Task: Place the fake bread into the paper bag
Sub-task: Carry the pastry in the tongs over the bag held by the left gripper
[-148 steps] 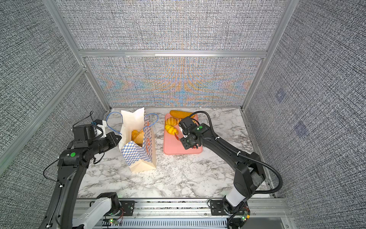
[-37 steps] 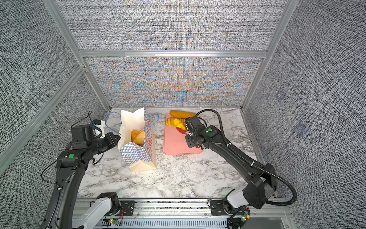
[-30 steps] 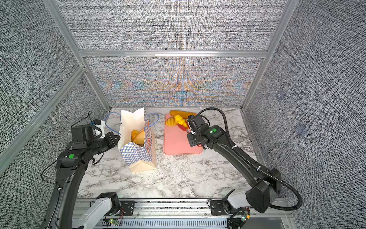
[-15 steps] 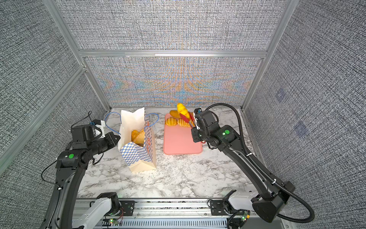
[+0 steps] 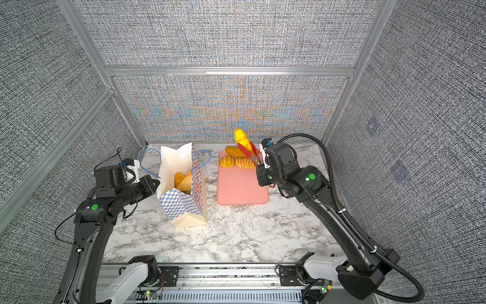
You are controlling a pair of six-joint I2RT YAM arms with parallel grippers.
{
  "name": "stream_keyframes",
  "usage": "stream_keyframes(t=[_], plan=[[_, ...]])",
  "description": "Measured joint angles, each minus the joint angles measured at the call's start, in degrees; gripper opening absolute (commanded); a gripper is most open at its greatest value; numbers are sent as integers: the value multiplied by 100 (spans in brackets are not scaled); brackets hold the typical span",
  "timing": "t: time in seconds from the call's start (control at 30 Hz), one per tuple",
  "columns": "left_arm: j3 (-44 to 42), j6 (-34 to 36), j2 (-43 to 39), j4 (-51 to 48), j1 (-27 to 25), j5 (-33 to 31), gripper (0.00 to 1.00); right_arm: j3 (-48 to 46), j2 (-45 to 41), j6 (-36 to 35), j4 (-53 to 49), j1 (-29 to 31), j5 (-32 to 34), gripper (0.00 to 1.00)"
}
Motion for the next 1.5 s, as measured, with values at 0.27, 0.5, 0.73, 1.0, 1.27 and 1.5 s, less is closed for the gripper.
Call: stream_keyframes(t=[0.27, 0.5, 0.73, 1.0, 1.27, 1.5], plan=[[0, 0, -7, 0, 0, 0, 2, 321, -116, 114, 44, 11, -501, 34], [0, 0, -22, -2, 0, 0, 2, 562, -127, 236, 111, 127, -1012, 35], [0, 0, -37, -2, 0, 0, 2, 826, -24, 310, 234, 391, -1163, 35], [0, 0, -57, -4, 0, 0, 2, 1141, 350, 345, 302, 1032, -1182, 36], [-7, -2, -66, -4, 0, 0, 2, 1600, 780, 273, 284, 1609, -929, 35], [-17, -7, -66, -2, 0, 0, 2, 1882, 1064, 190, 210, 1919, -697, 35]])
